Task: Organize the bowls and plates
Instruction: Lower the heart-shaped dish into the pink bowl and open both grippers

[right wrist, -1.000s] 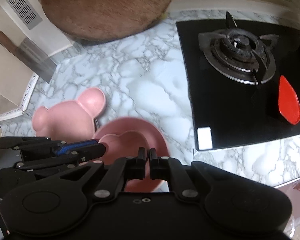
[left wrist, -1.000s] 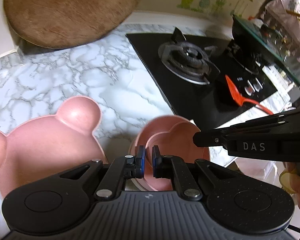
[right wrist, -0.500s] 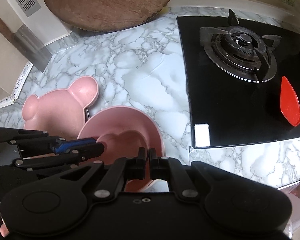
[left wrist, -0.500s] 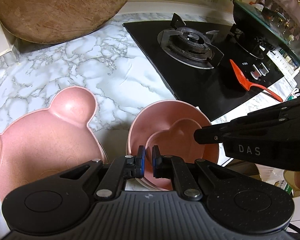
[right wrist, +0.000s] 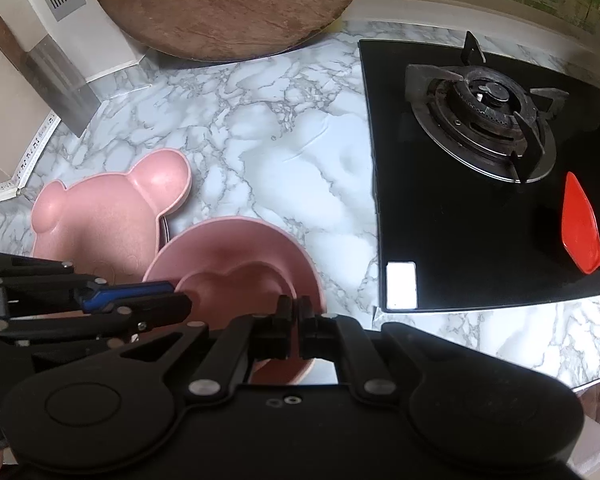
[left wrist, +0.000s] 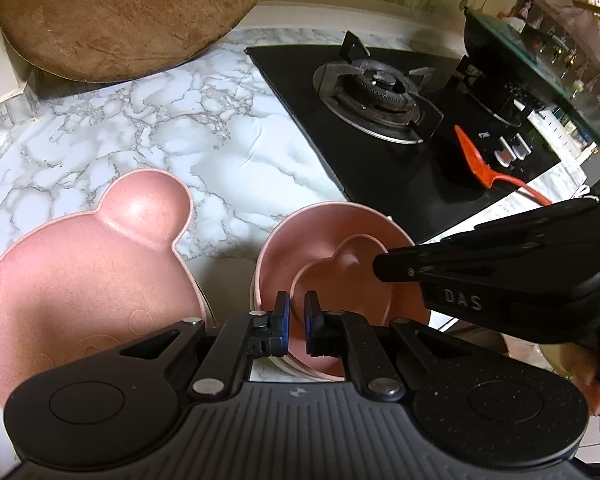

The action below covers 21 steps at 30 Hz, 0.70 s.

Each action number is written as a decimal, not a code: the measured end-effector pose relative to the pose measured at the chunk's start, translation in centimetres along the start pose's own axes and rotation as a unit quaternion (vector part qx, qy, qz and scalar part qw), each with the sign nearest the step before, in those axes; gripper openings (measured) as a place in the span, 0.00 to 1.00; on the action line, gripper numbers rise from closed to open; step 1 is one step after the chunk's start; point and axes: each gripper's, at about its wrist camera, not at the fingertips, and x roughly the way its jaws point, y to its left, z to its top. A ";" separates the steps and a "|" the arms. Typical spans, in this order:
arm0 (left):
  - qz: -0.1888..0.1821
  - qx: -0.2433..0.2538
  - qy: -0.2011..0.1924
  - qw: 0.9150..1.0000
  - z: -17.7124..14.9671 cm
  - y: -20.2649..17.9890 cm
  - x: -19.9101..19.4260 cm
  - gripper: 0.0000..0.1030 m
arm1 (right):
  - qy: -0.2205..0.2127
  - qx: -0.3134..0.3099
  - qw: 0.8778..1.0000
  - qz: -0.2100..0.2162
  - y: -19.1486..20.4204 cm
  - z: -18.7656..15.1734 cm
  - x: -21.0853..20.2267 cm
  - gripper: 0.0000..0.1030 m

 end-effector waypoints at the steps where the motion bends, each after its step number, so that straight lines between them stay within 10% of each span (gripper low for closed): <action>1: -0.001 -0.002 -0.001 1.000 0.0 0.1 -0.1 0.06 | 0.000 -0.002 1.000 0.000 0.0 0.0 0.0 0.04; 21: 0.001 0.001 -0.048 0.999 -1.1 0.4 -3.6 0.07 | -0.038 -0.008 0.999 0.019 1.2 -1.1 -3.6 0.34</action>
